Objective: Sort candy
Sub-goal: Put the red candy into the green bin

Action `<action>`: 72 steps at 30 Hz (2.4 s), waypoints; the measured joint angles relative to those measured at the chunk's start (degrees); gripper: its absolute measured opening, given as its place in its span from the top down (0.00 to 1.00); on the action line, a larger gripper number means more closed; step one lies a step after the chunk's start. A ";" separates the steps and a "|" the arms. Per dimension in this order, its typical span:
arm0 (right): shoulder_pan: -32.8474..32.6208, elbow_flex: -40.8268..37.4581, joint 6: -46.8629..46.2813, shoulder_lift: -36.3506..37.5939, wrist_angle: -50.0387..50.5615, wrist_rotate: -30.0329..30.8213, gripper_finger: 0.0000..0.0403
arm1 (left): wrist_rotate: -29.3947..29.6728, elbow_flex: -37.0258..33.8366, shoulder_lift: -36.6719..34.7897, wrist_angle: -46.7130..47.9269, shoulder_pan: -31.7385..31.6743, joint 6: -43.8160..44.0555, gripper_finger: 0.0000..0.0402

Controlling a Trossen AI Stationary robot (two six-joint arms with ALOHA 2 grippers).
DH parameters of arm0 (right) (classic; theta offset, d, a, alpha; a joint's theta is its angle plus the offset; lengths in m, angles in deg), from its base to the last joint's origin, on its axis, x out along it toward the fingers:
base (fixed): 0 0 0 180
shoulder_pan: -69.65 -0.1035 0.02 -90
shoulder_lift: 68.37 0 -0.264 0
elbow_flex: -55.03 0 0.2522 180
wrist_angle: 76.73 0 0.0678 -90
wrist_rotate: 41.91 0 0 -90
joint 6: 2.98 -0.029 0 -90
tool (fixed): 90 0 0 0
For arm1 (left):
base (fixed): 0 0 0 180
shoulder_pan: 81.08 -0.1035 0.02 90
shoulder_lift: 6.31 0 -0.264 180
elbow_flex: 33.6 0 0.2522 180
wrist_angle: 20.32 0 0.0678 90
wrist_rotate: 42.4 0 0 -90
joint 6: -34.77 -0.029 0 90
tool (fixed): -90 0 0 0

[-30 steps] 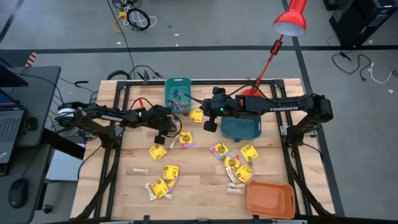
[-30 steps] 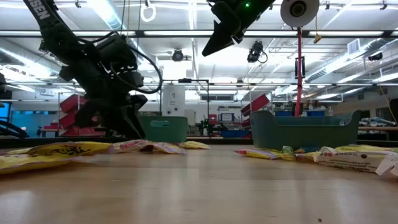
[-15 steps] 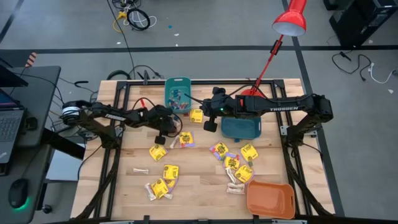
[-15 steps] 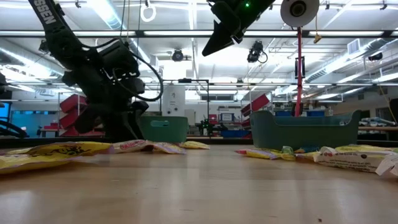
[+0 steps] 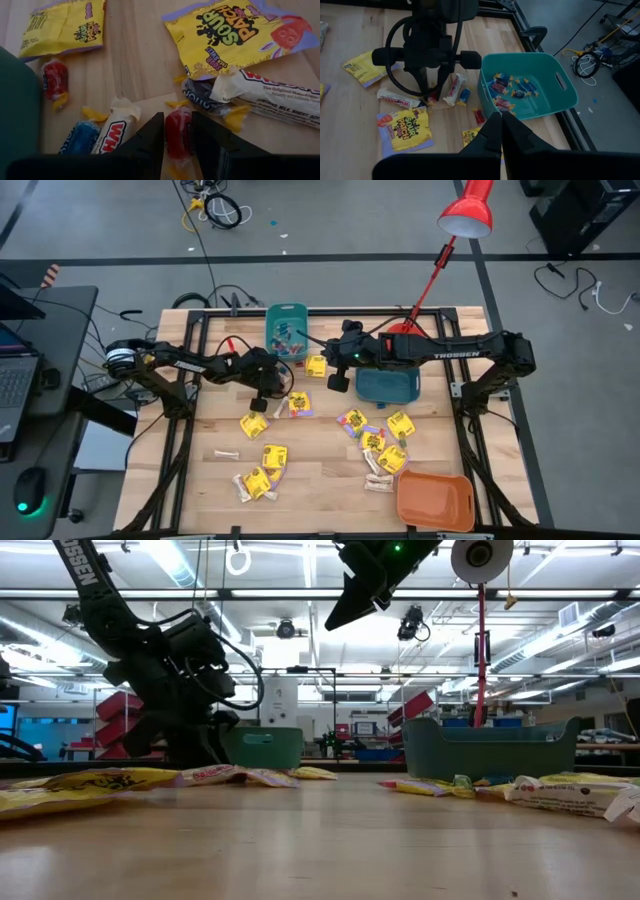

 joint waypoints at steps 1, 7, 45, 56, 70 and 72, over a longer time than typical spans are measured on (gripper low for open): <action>0.00 0.00 0.00 0.00 0.02 0.00 1.00 | -0.02 0.00 0.00 0.10 0.00 0.01 0.77; 0.00 0.00 0.00 0.00 0.02 0.00 1.00 | -0.31 -0.02 -0.06 0.36 -0.02 0.63 0.86; 0.33 0.00 0.83 0.00 0.86 0.00 1.00 | 5.15 -0.13 -25.94 -5.69 1.28 3.34 0.89; 2.19 0.00 1.11 0.00 1.87 0.02 1.00 | 4.17 6.08 -23.32 -4.98 -11.26 4.21 0.89; 2.71 0.00 0.89 0.00 4.22 0.02 1.00 | -2.14 20.71 -4.62 11.20 -23.38 12.89 0.89; 2.71 0.00 0.70 0.00 4.22 0.02 1.00 | -2.05 22.22 -2.27 13.18 -23.88 13.98 0.89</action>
